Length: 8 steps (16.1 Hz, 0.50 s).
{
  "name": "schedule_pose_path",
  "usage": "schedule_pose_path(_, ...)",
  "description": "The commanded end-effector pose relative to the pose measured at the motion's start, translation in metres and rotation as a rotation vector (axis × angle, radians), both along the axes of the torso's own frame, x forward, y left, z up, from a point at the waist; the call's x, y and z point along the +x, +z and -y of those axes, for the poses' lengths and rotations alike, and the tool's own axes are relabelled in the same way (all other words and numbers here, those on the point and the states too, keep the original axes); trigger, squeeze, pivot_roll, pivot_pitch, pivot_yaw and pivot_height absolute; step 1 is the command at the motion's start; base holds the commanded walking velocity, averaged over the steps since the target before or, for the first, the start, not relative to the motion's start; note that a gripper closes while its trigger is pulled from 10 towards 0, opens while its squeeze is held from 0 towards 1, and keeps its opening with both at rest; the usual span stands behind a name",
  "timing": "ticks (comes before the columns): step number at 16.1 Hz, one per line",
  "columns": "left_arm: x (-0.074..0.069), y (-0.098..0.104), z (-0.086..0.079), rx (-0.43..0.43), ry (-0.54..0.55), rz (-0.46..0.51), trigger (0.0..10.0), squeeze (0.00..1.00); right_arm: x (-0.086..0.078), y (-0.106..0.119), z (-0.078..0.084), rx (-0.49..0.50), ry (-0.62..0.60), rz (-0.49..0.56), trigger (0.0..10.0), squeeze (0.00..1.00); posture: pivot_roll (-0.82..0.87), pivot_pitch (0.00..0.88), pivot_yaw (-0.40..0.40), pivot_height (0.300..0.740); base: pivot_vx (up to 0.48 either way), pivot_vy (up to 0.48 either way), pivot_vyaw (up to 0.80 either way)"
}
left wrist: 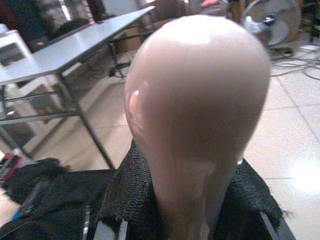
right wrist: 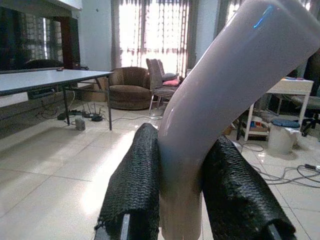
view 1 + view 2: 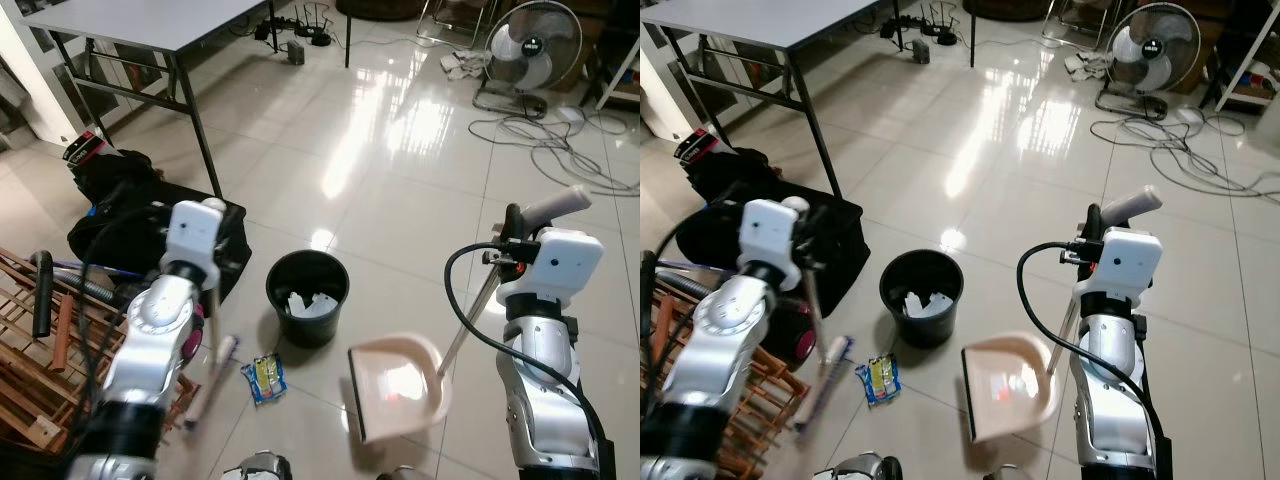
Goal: Sweep floor
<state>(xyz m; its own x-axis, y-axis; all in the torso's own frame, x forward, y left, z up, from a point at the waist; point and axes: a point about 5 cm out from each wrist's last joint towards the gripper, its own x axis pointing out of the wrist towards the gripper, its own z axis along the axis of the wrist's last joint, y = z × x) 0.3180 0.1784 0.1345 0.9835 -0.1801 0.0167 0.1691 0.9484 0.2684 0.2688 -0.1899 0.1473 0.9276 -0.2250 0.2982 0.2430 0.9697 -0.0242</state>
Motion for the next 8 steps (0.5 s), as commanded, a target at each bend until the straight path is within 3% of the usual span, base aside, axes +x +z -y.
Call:
schedule_pose_path(1,0.006,0.007,0.006,0.036,-0.043,0.040,10.0,0.00,0.005,0.008,-0.002,0.025,0.005,0.057,10.0,0.00,0.01,0.207,0.056,0.740,0.000,0.000,0.00)
schedule_pose_path(5,0.025,0.016,0.007,0.091,-0.005,0.100,10.0,0.00,0.020,0.009,0.007,0.020,-0.028,0.073,10.0,0.00,0.03,0.306,0.077,0.740,0.000,0.000,0.00)
schedule_pose_path(8,0.028,0.025,0.009,0.098,-0.024,0.166,10.0,0.00,0.027,0.010,0.017,-0.028,-0.083,0.088,10.0,0.00,0.04,0.367,0.089,0.740,0.000,0.000,0.00)
